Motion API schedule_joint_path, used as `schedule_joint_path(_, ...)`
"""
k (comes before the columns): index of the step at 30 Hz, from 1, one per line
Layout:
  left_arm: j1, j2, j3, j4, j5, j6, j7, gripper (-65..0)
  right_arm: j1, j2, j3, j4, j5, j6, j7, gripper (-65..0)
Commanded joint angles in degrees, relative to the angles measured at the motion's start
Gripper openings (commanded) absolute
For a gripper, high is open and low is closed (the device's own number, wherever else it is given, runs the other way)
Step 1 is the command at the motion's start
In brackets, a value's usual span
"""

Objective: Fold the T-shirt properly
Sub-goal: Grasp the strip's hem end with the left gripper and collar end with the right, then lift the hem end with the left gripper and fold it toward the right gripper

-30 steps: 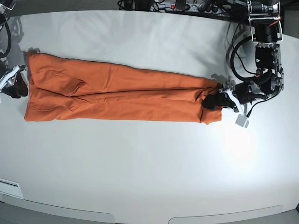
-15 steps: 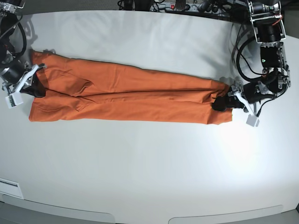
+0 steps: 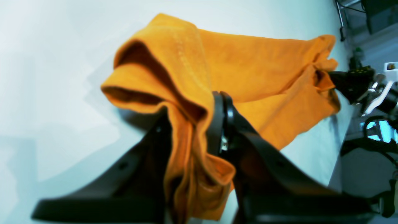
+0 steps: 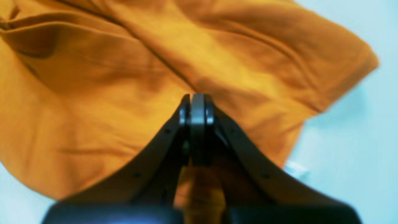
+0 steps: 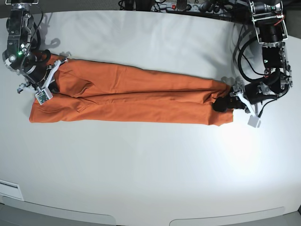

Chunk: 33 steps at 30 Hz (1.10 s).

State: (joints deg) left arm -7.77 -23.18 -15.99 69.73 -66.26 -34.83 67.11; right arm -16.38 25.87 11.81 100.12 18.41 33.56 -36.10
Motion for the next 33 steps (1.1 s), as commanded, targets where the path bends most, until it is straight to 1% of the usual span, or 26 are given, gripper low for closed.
schedule_joint_path(1, -0.9, -1.0, -0.4, 0.8, -1.8, -0.6, -0.6, -65.0, 0.5, 1.1, -0.1, 0.2, -0.1, -0.4, 1.5, -65.0)
schedule_joint_path(7, -1.6, -1.5, -0.5, 2.7, -1.8, -0.6, -0.5, -65.0, 0.5, 0.7, -1.4, -6.6, -0.7, -0.3, 4.5, -65.0)
schedule_joint_path(10, -1.6, -2.1, -0.6, 4.2, -2.1, -0.7, 0.2, -65.0, 0.5, 0.7, -1.4, -9.1, -0.7, 0.0, 4.7, -65.0)
schedule_joint_path(14, -1.6, -2.1, -0.6, 6.8, -7.6, -3.4, 4.1, -65.0, 0.7, 0.7, -1.4, -9.2, -0.4, 1.0, 4.6, -65.0)
schedule_joint_path(17, -1.6, -2.0, -0.6, 9.0, -10.0, -3.4, 5.4, -65.0, 0.8, 0.7, -1.4, -9.1, -0.2, 0.9, 4.6, -65.0)
schedule_joint_path(19, -1.6, -1.9, -0.6, 10.1, -12.0, -4.5, 6.0, -65.0, 0.8, 0.7, -1.4, -9.1, -0.3, 0.9, 4.5, -65.0)
schedule_joint_path(21, -1.6, -1.2, -0.6, 11.2, -12.5, -4.6, 6.1, -65.0, 0.8, 0.7, -1.4, -9.1, -0.3, 0.9, 4.4, -65.0)
schedule_joint_path(24, -1.6, 1.8, -0.5, 11.8, -12.5, -4.6, 6.0, -65.0, 0.8, 0.7, -1.4, -9.1, -0.3, 0.9, 4.4, -65.0)
schedule_joint_path(28, -1.6, 8.1, -0.5, 11.7, -11.0, -5.2, 5.5, -65.0, 0.8, 0.7, -1.4, -9.1, -0.3, 0.9, 3.7, -65.0)
schedule_joint_path(33, -1.6, 14.9, -0.5, 11.7, -4.8, -5.2, 0.7, -65.0, 0.8, 0.7, -1.4, -9.1, -0.3, 1.0, 2.8, -65.0)
